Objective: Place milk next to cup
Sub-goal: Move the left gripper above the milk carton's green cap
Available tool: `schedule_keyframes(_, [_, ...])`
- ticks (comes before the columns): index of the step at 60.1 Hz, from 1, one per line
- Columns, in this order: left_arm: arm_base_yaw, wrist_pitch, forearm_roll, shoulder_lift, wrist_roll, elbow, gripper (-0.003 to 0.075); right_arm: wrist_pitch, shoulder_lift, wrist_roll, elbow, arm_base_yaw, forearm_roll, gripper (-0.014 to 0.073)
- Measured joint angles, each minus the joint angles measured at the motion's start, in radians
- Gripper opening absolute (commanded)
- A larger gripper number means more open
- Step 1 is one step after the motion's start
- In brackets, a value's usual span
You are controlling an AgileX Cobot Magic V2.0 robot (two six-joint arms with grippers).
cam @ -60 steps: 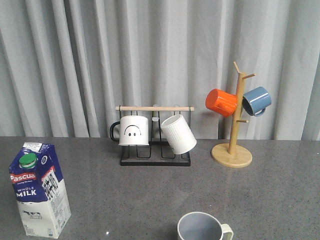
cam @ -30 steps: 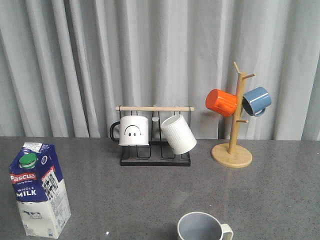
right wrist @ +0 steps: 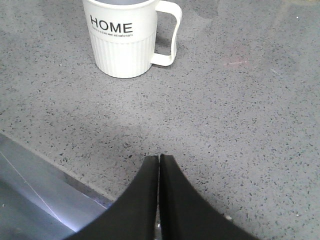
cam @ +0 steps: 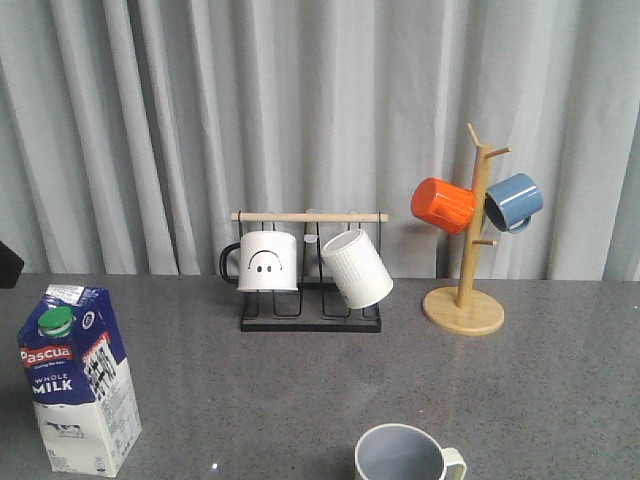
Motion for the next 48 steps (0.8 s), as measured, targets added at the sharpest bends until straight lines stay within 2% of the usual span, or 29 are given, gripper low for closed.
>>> schedule_keyframes(35, [0.0,0.003,0.0,0.004,-0.013,-0.007,0.0559,-0.002,0.0,0.0,0.0,0.0,0.0,-0.0005])
schedule_keyframes(48, [0.0,-0.003,0.012,0.095,-0.016,-0.008,0.0559,-0.003,0.0,0.0,0.0,0.0,0.0,-0.0005])
